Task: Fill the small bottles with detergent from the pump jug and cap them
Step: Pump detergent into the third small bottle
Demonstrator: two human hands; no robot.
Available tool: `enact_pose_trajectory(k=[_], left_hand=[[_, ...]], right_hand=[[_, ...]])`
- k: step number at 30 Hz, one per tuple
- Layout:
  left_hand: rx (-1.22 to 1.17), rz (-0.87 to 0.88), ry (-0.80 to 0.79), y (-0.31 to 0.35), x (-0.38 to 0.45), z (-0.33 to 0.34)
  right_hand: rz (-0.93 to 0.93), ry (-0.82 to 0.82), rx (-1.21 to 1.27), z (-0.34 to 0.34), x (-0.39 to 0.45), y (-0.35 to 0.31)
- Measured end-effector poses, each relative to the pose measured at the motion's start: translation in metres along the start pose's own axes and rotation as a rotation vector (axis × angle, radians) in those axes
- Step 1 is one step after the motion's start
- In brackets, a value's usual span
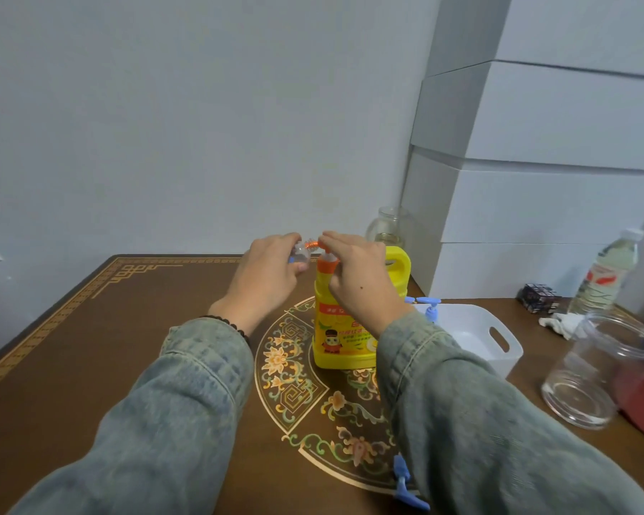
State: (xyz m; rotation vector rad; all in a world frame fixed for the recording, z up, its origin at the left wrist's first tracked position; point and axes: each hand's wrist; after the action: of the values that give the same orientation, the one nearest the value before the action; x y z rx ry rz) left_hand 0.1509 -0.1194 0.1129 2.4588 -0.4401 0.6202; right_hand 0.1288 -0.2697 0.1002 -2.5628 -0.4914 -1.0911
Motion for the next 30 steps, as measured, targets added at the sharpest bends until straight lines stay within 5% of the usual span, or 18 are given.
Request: enact_pose_trajectory(k=[30], left_hand=[[-0.032, -0.033, -0.028, 0.004, -0.005, -0.004]], right_hand=[[0.062, -0.024, -0.032, -0.010, 0.001, -0.014]])
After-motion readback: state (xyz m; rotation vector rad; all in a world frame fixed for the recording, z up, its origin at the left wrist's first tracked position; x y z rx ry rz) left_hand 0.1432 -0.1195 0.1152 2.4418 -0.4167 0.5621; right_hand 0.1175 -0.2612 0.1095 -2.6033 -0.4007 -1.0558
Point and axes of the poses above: each hand's wrist, its own x-axis towards the middle knuckle, its own z-axis out of the palm, y = z × x, and after that the axes turned 7 degrees about -z, right-handed
